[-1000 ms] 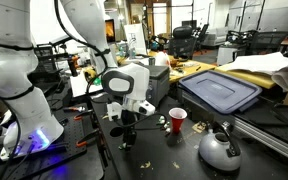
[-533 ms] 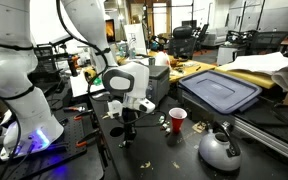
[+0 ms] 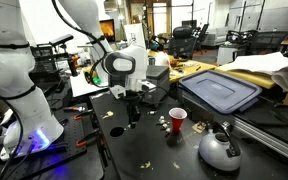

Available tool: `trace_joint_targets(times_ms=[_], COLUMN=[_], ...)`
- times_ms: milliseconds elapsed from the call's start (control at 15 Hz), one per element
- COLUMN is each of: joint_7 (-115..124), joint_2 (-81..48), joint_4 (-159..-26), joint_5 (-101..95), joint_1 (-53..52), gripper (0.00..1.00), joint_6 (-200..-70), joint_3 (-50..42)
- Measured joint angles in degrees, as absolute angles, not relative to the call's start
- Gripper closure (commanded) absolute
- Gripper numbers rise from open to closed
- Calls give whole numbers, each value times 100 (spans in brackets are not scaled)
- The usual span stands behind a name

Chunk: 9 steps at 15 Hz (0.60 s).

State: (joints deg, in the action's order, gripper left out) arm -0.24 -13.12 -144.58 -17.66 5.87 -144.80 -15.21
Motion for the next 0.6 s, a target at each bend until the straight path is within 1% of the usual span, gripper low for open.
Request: trace_joint_targets(times_ms=[333, 600], joint_7=[470, 710], joint_2=[-305, -23], joint_4=[-14286, -14042], joint_5=[-2242, -2673], joint_1=[320, 332], gripper=[93, 93], joint_6=[-13771, -13705], joint_3=[-1174, -953])
